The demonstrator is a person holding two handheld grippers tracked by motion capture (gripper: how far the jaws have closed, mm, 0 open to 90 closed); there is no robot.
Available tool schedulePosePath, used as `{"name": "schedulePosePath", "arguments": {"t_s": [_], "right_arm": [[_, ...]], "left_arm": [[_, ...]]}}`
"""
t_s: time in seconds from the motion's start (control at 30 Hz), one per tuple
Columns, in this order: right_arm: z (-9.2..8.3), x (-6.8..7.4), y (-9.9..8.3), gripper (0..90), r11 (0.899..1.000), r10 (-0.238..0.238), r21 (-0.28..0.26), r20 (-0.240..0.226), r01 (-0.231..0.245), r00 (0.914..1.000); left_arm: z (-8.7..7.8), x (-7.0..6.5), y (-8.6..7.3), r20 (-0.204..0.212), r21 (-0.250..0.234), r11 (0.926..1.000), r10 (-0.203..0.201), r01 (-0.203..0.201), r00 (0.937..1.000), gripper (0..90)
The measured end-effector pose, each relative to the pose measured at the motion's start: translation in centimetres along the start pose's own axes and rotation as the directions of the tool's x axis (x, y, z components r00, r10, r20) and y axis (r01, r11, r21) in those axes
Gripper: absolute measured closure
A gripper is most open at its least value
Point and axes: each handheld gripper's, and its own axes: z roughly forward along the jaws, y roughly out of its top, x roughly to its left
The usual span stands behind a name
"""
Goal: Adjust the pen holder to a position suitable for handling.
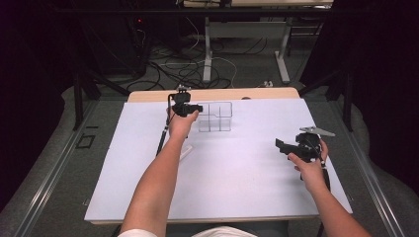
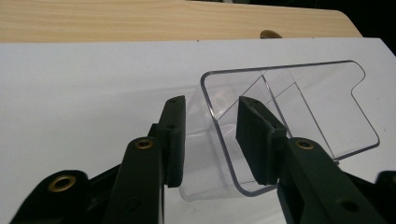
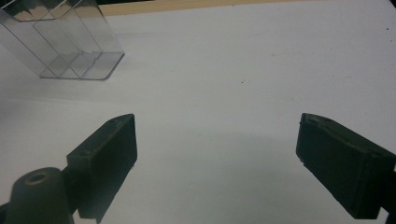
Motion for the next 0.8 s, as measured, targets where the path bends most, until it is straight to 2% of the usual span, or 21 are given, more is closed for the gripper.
{"name": "schedulePosePath", "arguments": {"t_s": [0.17,0.3,0.4,0.5,0.8], "right_arm": [[0.04,0.07,-0.02,12.0,1.000,-0.003,0.002,-0.003,0.003,1.0000],[0.09,0.03,-0.07,12.2,1.000,-0.002,0.008,-0.005,0.003,1.0000],[0.10,-0.02,-0.07,12.2,1.000,-0.003,0.008,-0.005,0.003,1.0000],[0.09,-0.03,-0.08,12.2,1.000,-0.003,0.008,-0.005,0.003,1.0000],[0.13,-0.23,-0.12,12.9,1.000,0.008,0.005,-0.002,-0.008,1.0000]], "left_arm": [[0.03,-0.08,0.00,-0.002,0.005,0.9999,-0.010,0.010,0.9999,67.1],[0.06,0.10,0.03,-0.021,0.012,0.9993,-0.035,0.035,0.9992,71.1],[0.07,0.13,0.03,-0.011,0.013,0.9983,-0.057,0.058,0.9983,73.7],[0.08,-0.09,0.03,-0.019,0.013,0.9981,-0.060,0.061,0.9980,76.4],[0.06,-0.29,0.06,-0.038,0.013,0.9919,-0.126,0.127,0.9913,79.3]]}}
